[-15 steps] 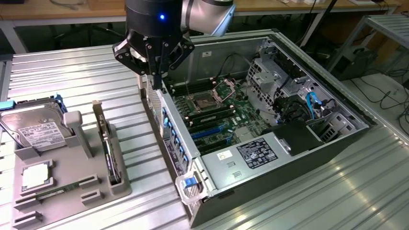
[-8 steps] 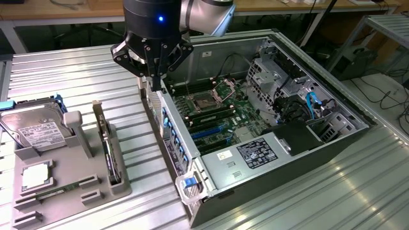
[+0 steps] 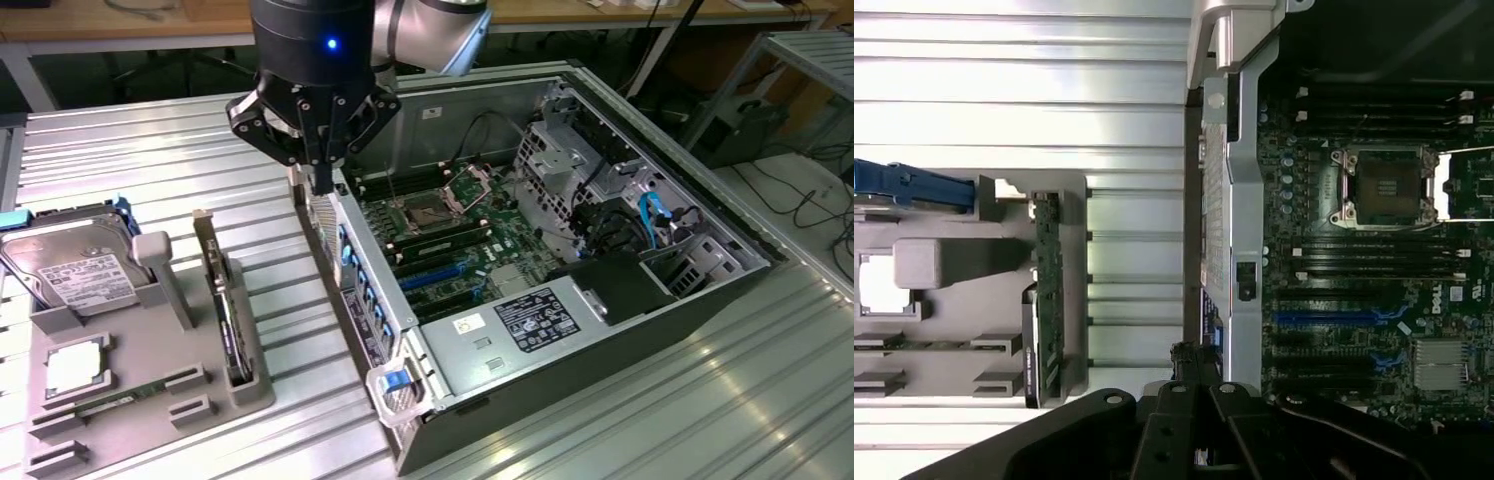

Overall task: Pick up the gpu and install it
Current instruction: 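Reach for the gpu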

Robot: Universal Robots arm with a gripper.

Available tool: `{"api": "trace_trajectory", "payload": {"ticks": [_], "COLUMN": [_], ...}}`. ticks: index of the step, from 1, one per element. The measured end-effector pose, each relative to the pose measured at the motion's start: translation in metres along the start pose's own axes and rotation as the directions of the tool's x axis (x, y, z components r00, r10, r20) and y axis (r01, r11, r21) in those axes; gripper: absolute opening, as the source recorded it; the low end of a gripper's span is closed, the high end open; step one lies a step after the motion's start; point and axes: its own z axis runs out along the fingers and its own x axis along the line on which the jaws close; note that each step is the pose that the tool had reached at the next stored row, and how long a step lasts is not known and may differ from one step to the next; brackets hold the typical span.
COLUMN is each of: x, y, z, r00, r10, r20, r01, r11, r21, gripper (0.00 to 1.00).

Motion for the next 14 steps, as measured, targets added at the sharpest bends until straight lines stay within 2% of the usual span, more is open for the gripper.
{"api": "trace_trajectory", "payload": {"ticks": [14], "x": [0.0058], "y": [-0.0062], "z": [0.0008], "r00": [0.9998], "r10": [-0.019], "r20": [-0.0012], "r01": [0.019], "r11": [0.9998], "r21": [-0.0005], "gripper": [0.11]}}
